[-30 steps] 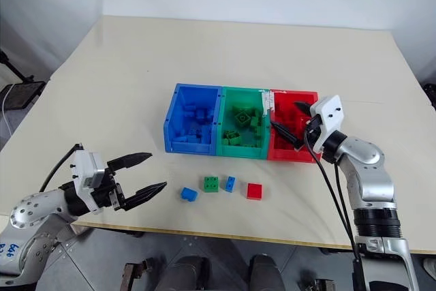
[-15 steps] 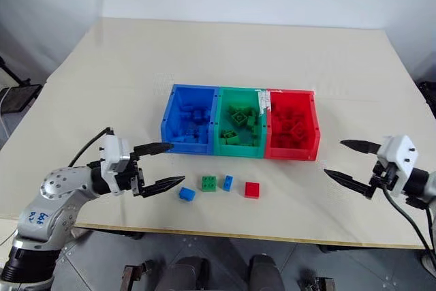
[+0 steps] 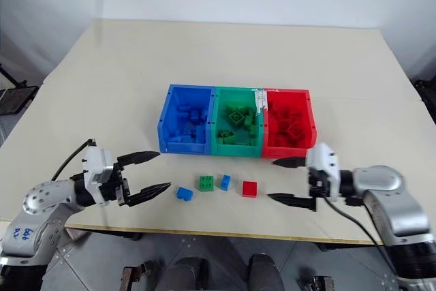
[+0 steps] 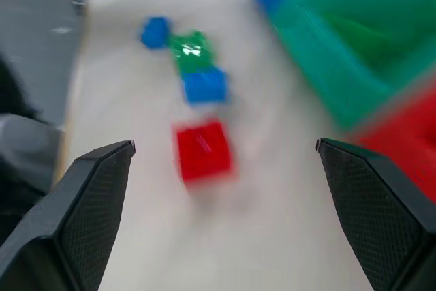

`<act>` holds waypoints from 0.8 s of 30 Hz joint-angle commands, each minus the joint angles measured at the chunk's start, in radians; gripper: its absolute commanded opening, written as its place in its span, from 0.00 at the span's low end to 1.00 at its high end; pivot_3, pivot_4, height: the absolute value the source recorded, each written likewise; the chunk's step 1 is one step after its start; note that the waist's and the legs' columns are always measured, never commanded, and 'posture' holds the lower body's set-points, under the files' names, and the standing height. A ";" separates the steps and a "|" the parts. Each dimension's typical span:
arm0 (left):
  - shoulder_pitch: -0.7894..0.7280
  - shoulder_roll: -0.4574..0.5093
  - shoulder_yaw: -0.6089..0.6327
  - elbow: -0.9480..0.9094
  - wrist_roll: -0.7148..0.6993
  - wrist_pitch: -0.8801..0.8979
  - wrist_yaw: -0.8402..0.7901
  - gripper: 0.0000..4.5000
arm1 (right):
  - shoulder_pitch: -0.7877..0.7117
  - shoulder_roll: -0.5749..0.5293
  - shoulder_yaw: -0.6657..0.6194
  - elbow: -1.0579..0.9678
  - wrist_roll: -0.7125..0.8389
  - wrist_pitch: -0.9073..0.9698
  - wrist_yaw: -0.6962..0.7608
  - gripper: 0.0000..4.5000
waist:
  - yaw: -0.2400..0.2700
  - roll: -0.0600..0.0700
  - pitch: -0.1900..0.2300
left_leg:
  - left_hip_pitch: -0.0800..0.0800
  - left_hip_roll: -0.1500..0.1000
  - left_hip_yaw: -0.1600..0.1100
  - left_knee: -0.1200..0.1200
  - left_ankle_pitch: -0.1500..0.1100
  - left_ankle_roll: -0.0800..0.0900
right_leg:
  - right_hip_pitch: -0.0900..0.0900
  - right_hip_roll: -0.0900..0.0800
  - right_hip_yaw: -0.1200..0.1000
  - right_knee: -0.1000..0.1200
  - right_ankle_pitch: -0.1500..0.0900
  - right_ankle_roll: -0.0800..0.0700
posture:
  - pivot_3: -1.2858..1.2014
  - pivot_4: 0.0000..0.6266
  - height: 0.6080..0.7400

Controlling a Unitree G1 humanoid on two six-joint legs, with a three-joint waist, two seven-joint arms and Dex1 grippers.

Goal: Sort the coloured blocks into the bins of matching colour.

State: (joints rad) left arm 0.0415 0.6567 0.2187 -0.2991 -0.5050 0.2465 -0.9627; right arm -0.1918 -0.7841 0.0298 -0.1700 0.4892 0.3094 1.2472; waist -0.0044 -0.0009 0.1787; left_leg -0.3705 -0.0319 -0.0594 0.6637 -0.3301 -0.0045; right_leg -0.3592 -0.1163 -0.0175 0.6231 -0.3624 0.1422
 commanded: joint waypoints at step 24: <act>-0.014 -0.016 0.000 -0.139 -0.056 0.037 0.049 1.00 | -0.183 0.122 -0.219 0.119 0.097 0.008 -0.227 0.33 | 0.013 0.000 0.000 | -0.002 -0.002 -0.004 0.000 -0.001 0.000 | 0.001 0.000 -0.003 -0.001 0.000 -0.001 | 0.52 0.24 1.00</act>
State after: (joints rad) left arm 0.0384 0.6425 0.2197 -0.4020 -0.5382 0.2774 -0.9255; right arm -0.3521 -0.6656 -0.1317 -0.0630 0.5535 0.3073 1.0598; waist 0.0081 -0.0007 0.1788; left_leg -0.3722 -0.0343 -0.0635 0.6642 -0.3306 -0.0047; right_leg -0.3585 -0.1165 -0.0207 0.6229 -0.3623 0.1416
